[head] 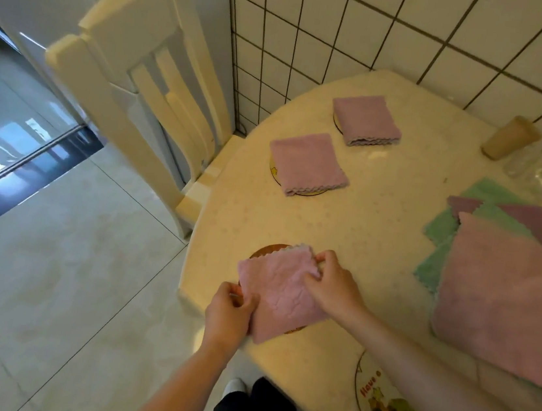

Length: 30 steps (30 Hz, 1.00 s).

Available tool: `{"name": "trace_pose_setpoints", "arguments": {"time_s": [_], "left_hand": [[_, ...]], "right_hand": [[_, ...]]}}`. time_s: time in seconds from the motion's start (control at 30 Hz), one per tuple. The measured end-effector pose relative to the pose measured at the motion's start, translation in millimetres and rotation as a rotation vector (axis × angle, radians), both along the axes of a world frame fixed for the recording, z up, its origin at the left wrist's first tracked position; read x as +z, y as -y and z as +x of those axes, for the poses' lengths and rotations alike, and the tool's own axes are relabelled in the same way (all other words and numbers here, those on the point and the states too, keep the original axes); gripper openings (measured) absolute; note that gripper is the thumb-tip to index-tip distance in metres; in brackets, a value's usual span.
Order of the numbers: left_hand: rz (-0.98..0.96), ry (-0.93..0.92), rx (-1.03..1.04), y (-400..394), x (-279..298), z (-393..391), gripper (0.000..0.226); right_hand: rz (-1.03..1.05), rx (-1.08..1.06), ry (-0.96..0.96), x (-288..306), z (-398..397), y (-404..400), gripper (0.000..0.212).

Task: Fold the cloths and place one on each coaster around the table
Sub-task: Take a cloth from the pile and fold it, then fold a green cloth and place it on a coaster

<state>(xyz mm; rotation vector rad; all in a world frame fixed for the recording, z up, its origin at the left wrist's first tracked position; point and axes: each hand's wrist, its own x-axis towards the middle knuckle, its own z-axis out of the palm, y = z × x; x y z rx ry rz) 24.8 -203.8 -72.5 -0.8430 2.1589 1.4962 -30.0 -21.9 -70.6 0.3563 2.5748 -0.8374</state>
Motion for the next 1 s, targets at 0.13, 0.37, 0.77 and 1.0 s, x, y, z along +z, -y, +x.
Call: {"name": "trace_pose_setpoints", "arguments": {"time_s": [0.13, 0.37, 0.77, 1.0], "left_hand": [[-0.094, -0.039, -0.065, 2.0, -5.0, 2.4, 0.019], [-0.666, -0.288, -0.444, -0.1, -1.1, -1.2, 0.057], [-0.671, -0.695, -0.985, -120.8, 13.5, 13.2, 0.041], [-0.604, -0.688, -1.296, -251.2, 0.1, 43.0, 0.052]], "right_hand": [[0.123, 0.034, -0.088, -2.8, 11.0, 4.7, 0.025], [0.333, 0.11, -0.197, -0.8, 15.3, -3.4, 0.038], [0.327, 0.078, -0.326, 4.8, 113.4, -180.3, 0.019], [0.515, 0.109, -0.384, -0.5, 169.2, -325.9, 0.033]]}}
